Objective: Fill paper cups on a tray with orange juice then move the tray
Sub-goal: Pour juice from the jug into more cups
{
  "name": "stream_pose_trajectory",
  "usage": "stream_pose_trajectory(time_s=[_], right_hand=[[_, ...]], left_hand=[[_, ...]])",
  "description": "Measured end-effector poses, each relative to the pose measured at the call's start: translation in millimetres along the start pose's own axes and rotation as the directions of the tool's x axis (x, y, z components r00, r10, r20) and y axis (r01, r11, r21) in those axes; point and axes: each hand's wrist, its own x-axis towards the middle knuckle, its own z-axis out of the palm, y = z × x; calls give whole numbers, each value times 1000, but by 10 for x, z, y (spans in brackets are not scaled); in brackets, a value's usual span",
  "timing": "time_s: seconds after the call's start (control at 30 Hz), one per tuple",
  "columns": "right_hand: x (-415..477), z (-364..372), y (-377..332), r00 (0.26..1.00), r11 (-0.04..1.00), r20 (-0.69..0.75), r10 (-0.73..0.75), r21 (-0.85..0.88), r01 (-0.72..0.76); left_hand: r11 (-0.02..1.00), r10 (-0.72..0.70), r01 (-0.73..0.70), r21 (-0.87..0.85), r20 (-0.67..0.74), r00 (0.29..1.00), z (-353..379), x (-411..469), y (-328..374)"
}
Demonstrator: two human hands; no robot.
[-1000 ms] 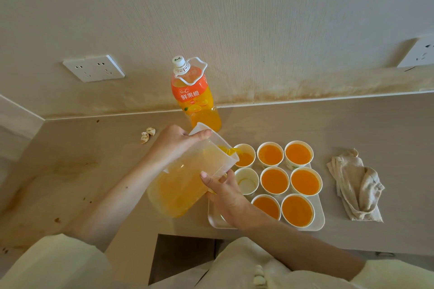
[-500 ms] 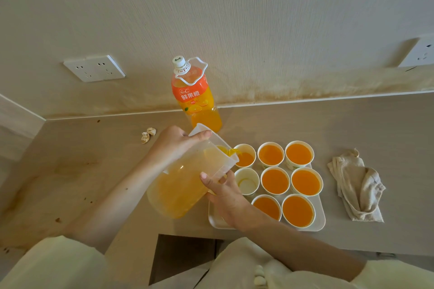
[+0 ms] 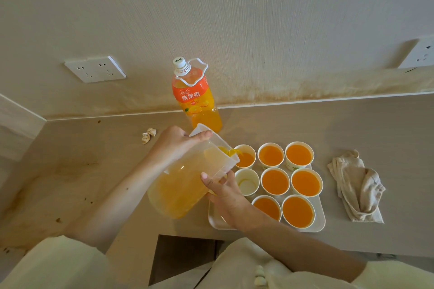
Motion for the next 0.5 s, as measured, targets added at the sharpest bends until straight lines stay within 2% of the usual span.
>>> stream_pose_trajectory(time_s=[0.5], right_hand=[[-24,0,-8,1000,1000,11,5,11,-5]], left_hand=[[1000,-11,11,6,-7,1000,-6,-39,28]])
